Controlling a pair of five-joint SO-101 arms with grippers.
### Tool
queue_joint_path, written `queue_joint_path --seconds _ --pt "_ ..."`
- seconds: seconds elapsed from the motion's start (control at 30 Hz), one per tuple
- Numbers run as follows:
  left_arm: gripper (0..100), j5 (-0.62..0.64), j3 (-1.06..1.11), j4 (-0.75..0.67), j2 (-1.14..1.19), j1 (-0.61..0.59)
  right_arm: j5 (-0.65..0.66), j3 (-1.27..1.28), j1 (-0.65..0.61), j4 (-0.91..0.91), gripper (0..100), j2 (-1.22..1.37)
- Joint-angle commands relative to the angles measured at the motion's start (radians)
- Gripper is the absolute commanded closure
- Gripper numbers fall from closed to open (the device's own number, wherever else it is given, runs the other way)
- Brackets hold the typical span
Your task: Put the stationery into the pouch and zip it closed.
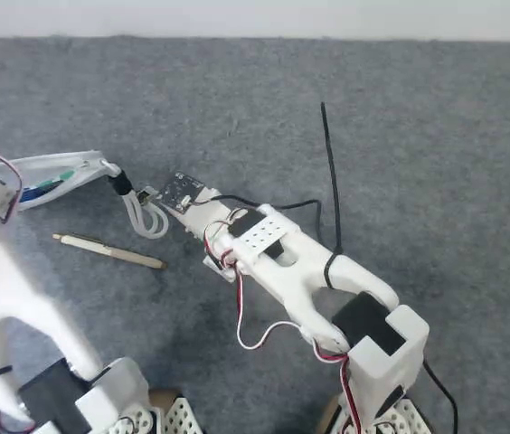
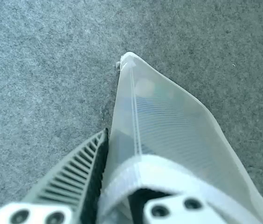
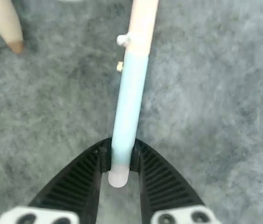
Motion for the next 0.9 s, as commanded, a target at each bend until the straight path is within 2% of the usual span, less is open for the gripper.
queue_joint_path --seconds 0.0,0.4,0.53,0.73,0.87 --pt "99 0.011 -0.074 -0.026 -0.051 -0.002 0.009 -0.078 0.027 0.119 99.3 -0.019" --pt "99 0.009 -0.074 -0.025 -0.051 -0.002 0.008 -0.227 0.153 0.544 99.3 -0.108" --pt "99 0.009 -0.074 -0.026 -0.051 -0.002 0.008 -0.227 0.157 0.604 98.6 -0.148" --pt "99 0.009 -0.074 -0.026 -0.051 -0.002 0.002 -0.23 0.157 0.636 88.5 -0.174" --pt "99 0.009 -0.074 -0.026 -0.051 -0.002 0.002 -0.232 0.156 0.625 89.0 -0.193"
